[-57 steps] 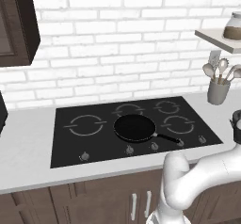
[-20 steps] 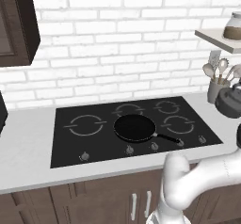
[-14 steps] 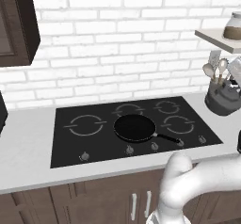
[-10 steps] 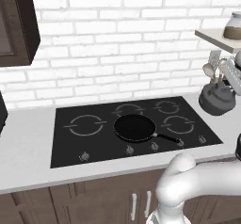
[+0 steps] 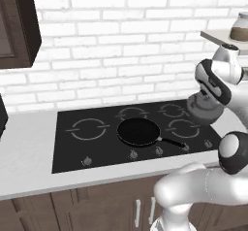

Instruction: Pick the kettle from the counter and place it on a stove burner. Then turn the burner on.

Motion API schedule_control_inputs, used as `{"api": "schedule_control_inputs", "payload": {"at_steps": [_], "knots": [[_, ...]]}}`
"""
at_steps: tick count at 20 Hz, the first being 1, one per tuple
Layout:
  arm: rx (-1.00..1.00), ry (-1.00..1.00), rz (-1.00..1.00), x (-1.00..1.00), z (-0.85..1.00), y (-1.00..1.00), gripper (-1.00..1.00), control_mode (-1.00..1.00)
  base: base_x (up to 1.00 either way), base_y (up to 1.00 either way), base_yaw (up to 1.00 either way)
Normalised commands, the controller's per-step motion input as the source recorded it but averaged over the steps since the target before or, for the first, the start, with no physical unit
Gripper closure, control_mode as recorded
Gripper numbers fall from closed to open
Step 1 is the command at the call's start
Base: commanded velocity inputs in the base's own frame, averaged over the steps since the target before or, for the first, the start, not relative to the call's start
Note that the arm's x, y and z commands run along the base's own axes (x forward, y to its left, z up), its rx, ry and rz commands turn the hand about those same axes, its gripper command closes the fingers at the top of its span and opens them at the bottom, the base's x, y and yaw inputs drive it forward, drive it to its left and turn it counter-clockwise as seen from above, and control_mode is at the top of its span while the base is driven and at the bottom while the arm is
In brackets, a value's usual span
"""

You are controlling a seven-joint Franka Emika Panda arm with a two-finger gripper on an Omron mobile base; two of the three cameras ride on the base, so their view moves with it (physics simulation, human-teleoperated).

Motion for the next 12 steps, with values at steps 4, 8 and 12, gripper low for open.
{"api": "schedule_control_inputs", "payload": {"at_steps": [4,8,12], "knots": [[-0.03,0.20,0.06,0.16,-0.12,0.50,1.00,-1.00,0.00,0.00,0.00],[0.03,0.00,0.03,0.21,-0.27,0.04,1.00,-1.00,0.00,0.00,0.00],[0.17,-0.04,0.00,0.28,-0.24,0.00,1.00,-1.00,0.00,0.00,0.00]]}}
